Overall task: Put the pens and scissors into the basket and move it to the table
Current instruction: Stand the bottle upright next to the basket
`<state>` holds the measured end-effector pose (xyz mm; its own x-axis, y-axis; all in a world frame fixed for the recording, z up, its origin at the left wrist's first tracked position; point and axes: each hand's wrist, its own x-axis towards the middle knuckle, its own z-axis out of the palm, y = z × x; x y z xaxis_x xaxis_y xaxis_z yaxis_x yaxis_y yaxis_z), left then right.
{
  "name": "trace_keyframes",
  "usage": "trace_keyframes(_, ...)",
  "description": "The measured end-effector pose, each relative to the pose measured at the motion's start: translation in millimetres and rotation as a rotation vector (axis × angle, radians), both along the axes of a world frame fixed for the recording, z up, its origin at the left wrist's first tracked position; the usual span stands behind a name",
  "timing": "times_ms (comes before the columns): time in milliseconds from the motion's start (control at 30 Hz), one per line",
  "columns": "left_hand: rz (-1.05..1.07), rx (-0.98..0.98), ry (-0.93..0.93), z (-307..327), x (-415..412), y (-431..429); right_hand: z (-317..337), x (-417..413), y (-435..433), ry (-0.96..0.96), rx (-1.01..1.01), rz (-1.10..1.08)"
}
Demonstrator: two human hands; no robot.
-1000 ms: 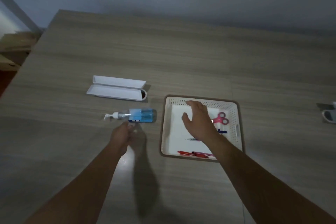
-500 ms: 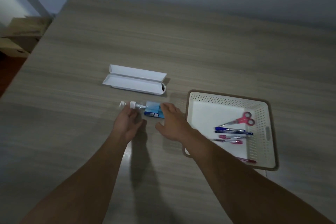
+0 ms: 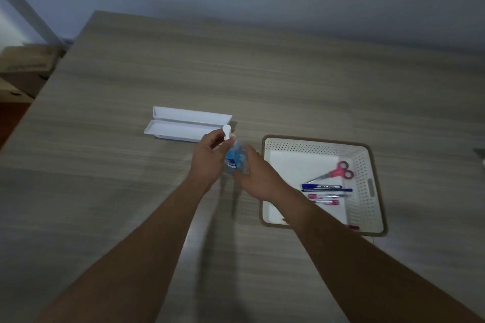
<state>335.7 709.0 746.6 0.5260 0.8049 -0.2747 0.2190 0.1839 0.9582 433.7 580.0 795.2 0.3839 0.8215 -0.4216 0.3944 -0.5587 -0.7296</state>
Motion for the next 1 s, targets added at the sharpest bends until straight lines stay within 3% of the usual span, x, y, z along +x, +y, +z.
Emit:
trace_keyframes(400,-0.180,0.167,0.148,16.8,-4.6,-16.3,15.2,33.3,-54.5,0.039,-0.002,-0.094)
trace_keyframes(567,-0.160,0.086,0.217,16.3,-17.4,-32.0,12.9,79.8,-105.3,-0.123,-0.029,-0.267)
trace_keyframes(667,-0.096,0.035,0.380,11.2,-25.8,-53.1,8.9,108.7,-146.7,-0.220,-0.074,-0.406)
trace_keyframes(733,-0.143,-0.028,0.485,0.3,-31.8,-64.5,4.7,121.1,-174.5,-0.229,-0.110,-0.482)
trace_keyframes(867,-0.325,-0.153,0.480,-7.8,-33.5,-84.6,-22.3,139.5,-219.4,-0.255,-0.321,-0.576)
trace_keyframes(933,-0.384,-0.161,0.469,-7.2,-26.9,-93.5,-32.7,141.8,-232.9,-0.205,-0.409,-0.634)
trace_keyframes(1000,-0.422,-0.179,0.477,-5.7,-20.9,-102.8,-32.9,136.4,-238.0,-0.034,-0.462,-0.727)
